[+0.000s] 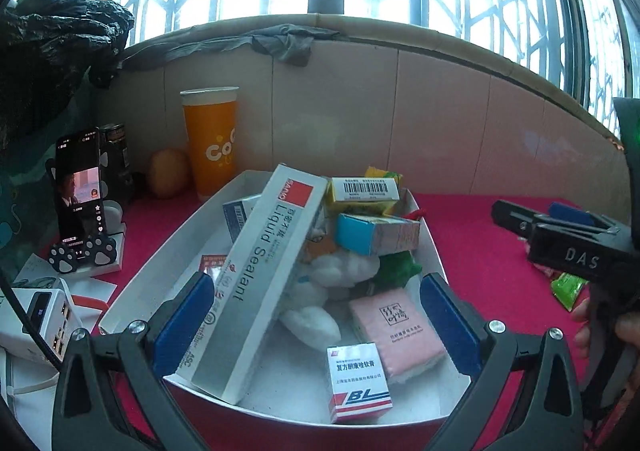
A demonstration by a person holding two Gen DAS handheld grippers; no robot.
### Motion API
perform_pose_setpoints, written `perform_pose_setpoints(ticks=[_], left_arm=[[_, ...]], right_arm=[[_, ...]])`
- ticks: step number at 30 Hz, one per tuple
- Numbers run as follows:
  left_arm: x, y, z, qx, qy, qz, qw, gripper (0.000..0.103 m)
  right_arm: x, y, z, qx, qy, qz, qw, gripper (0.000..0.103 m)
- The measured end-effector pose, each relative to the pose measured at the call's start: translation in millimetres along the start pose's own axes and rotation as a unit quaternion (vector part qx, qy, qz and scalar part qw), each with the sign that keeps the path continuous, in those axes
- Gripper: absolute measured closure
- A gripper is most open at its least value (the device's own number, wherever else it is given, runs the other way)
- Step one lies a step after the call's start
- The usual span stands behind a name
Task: Organize objects
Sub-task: 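Lower both boxes into the tray and open both grippers, then grasp the green snack packet with the left gripper while the right grasps the gold snack bar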
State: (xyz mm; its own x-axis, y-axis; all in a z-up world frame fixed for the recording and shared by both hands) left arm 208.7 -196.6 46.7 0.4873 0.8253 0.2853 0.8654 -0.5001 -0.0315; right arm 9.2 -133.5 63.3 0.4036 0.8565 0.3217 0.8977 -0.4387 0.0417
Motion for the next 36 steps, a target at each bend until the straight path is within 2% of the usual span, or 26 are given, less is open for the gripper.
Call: perform_pose_setpoints(ticks=[3, 6, 10, 14, 22, 27, 29, 33, 36], left_arm=[[-3.7, -10.0, 8.0, -0.02, 0.007, -0.007, 0.9998, 0.0], [0.2, -15.1, 7.7, -0.023, -0.005, -0.005, 0.9997, 0.0], [4.7, -27.5, 8.7, -0.038, -0.011, 0.007, 0.9992, 0.0], [5.0, -47.4, 11.9, -0.044, 0.003, 0.042, 0.9981, 0.0], [12.0, -100.1, 21.5, -0.092, 0.016, 0.114, 0.9891, 0.0], [6.1, -142.0, 28.6, -0.132, 0.048, 0.175, 0.9744, 0.0], [1.6, -164.0, 31.9, -0.156, 0.061, 0.207, 0.9639, 0.0], [-12.4, -200.1, 35.0, -0.18, 0.083, 0.249, 0.9481, 0.0], [-24.7, -228.9, 36.9, -0.19, 0.103, 0.295, 0.9308, 0.0]], right_arm=[[10.9, -28.1, 8.3, 0.017, -0.009, 0.038, 0.999, 0.0], [20.2, -53.6, 21.7, 0.031, -0.007, 0.07, 0.997, 0.0], [34.9, -81.8, 34.3, 0.027, 0.003, 0.085, 0.996, 0.0], [58.1, -109.4, 35.7, 0.018, -0.012, 0.114, 0.993, 0.0], [91.7, -172.9, 50.1, -0.041, 0.023, 0.141, 0.989, 0.0], [91.8, -210.8, 57.7, -0.094, 0.052, 0.15, 0.983, 0.0], [83.2, -225.2, 59.7, -0.112, 0.072, 0.146, 0.98, 0.0], [62.4, -243.1, 59.1, -0.109, 0.1, 0.13, 0.98, 0.0], [43.2, -247.4, 50.2, -0.078, 0.096, 0.108, 0.986, 0.001]])
Point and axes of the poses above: each gripper's, at about its wrist camera, not at the fingertips, and x roughly against the way its jaws point, y to its left, z to its underside, the point moved 1 cm from there along -x, roughly the way its jaws point, and after that the axes turned 11 degrees about -y, right-handed, at the moved point
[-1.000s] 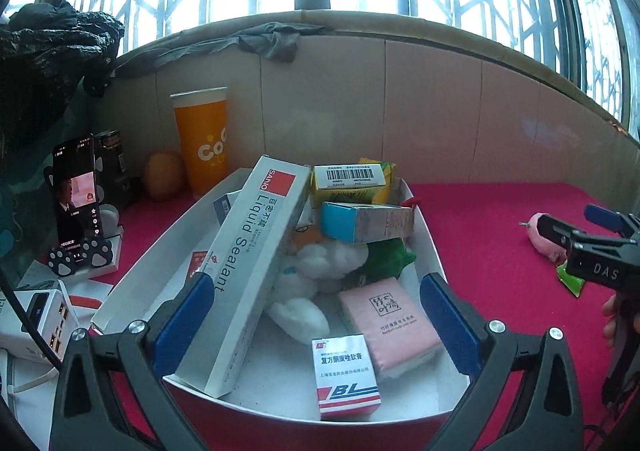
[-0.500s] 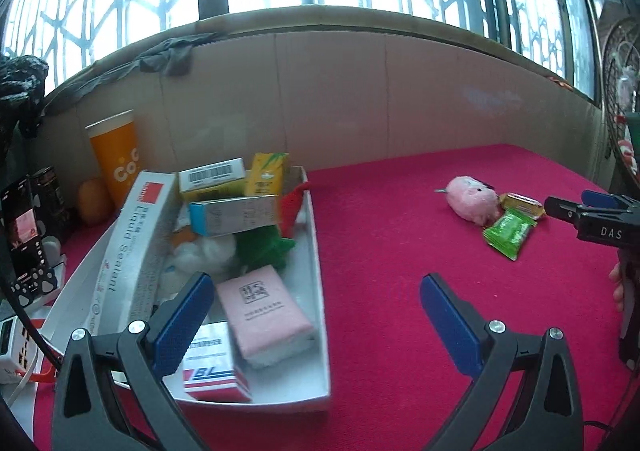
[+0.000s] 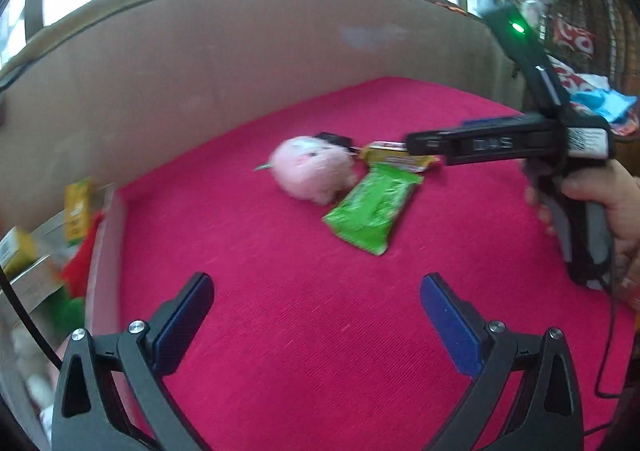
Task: Organize objects
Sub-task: 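Grasp the green snack packet with the left gripper while the right grasps the gold snack bar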
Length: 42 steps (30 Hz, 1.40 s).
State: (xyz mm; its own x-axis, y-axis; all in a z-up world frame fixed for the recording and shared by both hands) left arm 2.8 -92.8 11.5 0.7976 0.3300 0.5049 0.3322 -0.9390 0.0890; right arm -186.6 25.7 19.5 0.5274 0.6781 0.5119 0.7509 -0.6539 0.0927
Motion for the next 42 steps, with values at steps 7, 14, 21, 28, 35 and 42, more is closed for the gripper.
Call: perform_pose_setpoints(ticks=[7, 14, 21, 28, 35, 42], left_arm=[[-36.6, -7.7, -20.2, 0.002, 0.002, 0.036, 0.9994, 0.007], [-78.3, -36.2, -32.0, -0.046, 0.049, 0.099, 0.9928, 0.007], [-100.1, -39.7, -36.2, -0.033, 0.076, 0.123, 0.989, 0.03], [-102.5, -42.4, -41.8, -0.036, 0.07, 0.114, 0.9904, 0.05], [-94.3, -50.7, -40.4, -0.032, 0.072, 0.115, 0.9903, 0.042], [-84.5, -43.8, -32.6, -0.036, 0.07, 0.104, 0.9915, 0.042]], right_arm=[[-50.6, 13.3, -10.4, 0.061, 0.06, -0.049, 0.995, 0.041], [-54.3, -1.0, -6.8, 0.048, 0.078, -0.073, 0.993, 0.068], [-40.9, -31.6, -1.3, 0.015, 0.075, -0.055, 0.996, 0.083], [-40.4, -45.9, -1.3, -0.019, 0.073, -0.058, 0.995, 0.082], [-41.5, -38.8, -3.5, -0.005, 0.074, -0.049, 0.996, 0.082], [-40.8, -37.5, -2.9, 0.002, 0.072, -0.044, 0.996, 0.082]])
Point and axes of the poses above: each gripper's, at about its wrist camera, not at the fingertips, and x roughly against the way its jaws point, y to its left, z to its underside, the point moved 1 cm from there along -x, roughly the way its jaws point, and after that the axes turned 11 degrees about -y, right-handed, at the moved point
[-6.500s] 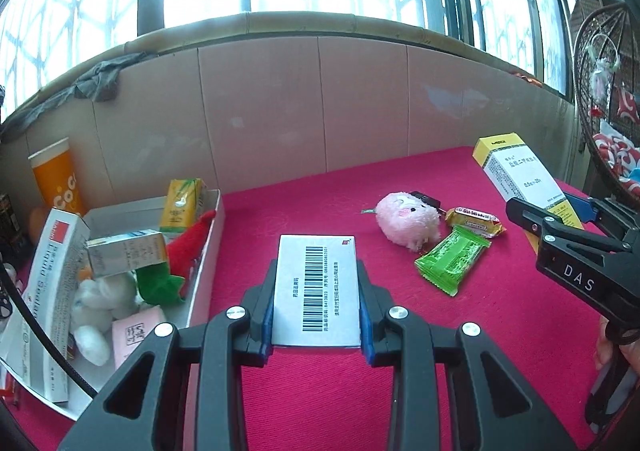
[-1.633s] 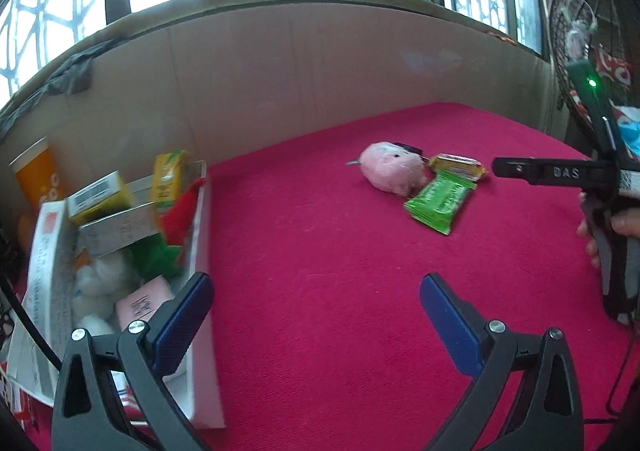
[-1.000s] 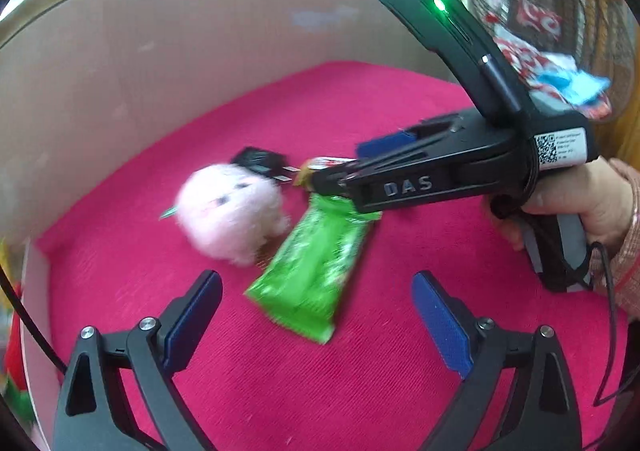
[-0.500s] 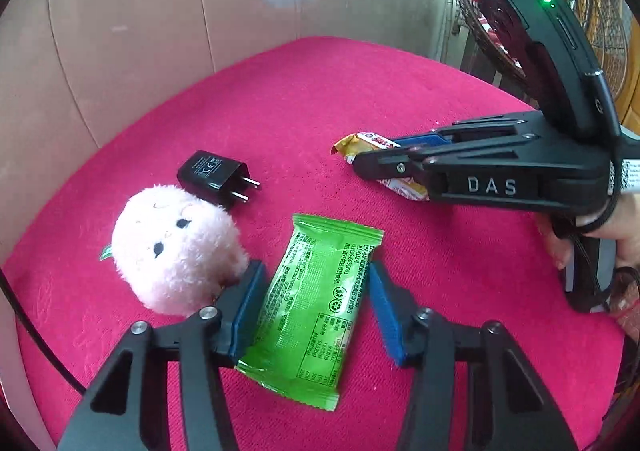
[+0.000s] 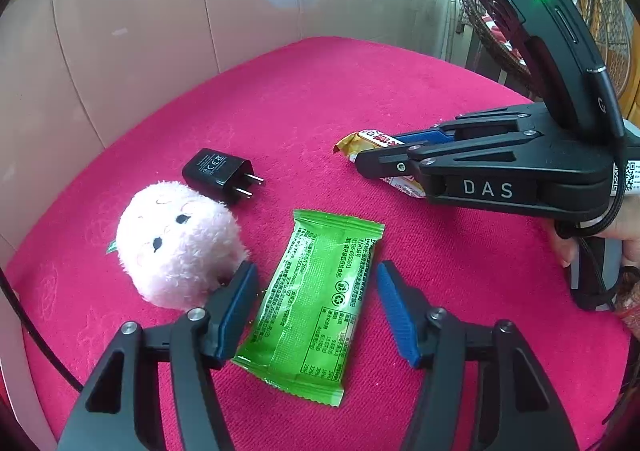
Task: Organize objects
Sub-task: 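Grasp the green snack packet with the left gripper while the right grasps the gold snack bar, then lift and carry the green packet with the left gripper while the right carries the snack bar toward the tray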
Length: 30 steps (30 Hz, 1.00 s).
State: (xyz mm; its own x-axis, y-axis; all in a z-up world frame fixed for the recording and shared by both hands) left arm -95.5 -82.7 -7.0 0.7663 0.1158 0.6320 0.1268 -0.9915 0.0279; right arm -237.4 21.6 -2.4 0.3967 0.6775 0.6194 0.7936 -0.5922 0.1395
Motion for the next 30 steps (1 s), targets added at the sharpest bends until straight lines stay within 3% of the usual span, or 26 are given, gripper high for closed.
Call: perform_pose_setpoints(ticks=[2, 4, 10, 18, 23, 30], left_arm=[[1.3, -1.8, 0.9, -0.005, -0.004, 0.006, 1.0, 0.06], [4.9, -5.4, 4.6, -0.019, -0.009, -0.006, 0.9998, 0.067], [19.3, -21.2, 7.8, -0.048, -0.016, -0.058, 0.997, 0.067], [26.5, 2.1, 9.3, 0.004, -0.035, -0.062, 0.9975, 0.067], [22.1, 4.8, 6.8, 0.01, -0.051, -0.096, 0.994, 0.067], [24.7, -4.7, 1.4, 0.01, -0.07, -0.146, 0.9868, 0.067]], right_arm=[[1.2, 2.6, 0.3, 0.005, -0.004, 0.003, 1.0, 0.083], [4.9, 6.1, 0.5, 0.011, -0.014, 0.007, 1.0, 0.083], [21.8, 14.9, 0.8, 0.027, -0.052, 0.028, 0.998, 0.083], [35.5, 8.6, 5.6, -0.018, -0.075, 0.03, 0.997, 0.083], [45.5, 9.1, 10.5, -0.032, -0.089, 0.035, 0.995, 0.083], [69.2, 21.2, 15.8, -0.02, -0.14, 0.062, 0.988, 0.082]])
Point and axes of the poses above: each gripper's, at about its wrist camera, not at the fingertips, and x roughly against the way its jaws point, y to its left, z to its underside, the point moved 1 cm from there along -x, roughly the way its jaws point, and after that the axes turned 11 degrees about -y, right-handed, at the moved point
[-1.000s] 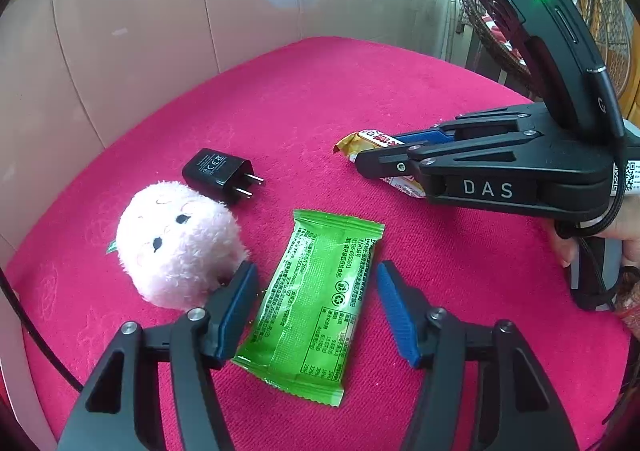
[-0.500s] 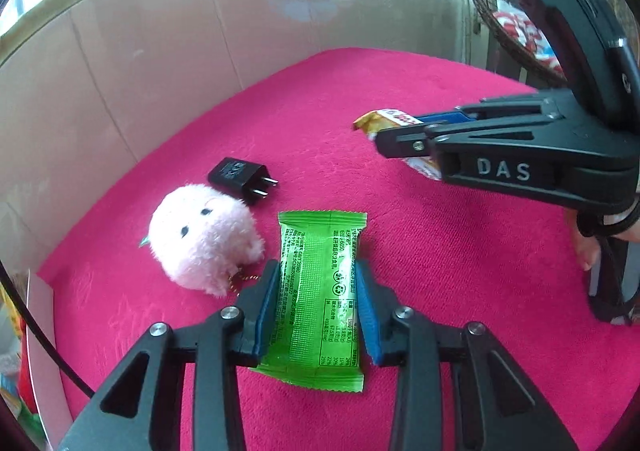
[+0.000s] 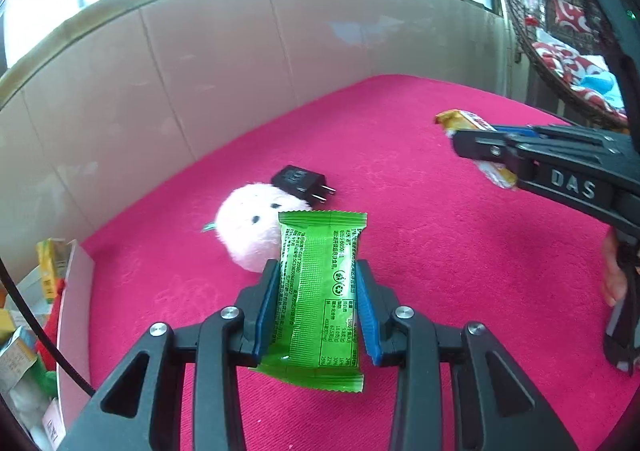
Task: Organize objects
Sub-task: 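Lift and carry the green packet with the left gripper while the right carries the snack bar toward the tray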
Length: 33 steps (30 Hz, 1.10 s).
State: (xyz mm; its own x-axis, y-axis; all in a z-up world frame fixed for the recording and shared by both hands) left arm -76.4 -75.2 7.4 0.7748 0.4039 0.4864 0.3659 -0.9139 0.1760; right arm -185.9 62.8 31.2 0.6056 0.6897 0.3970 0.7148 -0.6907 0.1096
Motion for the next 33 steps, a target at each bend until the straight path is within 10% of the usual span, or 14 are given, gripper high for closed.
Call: perform_pose_setpoints(ticks=[15, 33], left_arm=[[29.6, 32.5, 5.9, 0.058, -0.062, -0.073, 0.9937, 0.067], [75.0, 58.6, 30.6, 0.102, -0.077, -0.072, 0.9892, 0.067]], right_arm=[[45.8, 14.4, -4.2, 0.034, -0.104, 0.093, 0.99, 0.082], [75.6, 70.1, 17.6, 0.08, -0.125, 0.058, 0.987, 0.082]])
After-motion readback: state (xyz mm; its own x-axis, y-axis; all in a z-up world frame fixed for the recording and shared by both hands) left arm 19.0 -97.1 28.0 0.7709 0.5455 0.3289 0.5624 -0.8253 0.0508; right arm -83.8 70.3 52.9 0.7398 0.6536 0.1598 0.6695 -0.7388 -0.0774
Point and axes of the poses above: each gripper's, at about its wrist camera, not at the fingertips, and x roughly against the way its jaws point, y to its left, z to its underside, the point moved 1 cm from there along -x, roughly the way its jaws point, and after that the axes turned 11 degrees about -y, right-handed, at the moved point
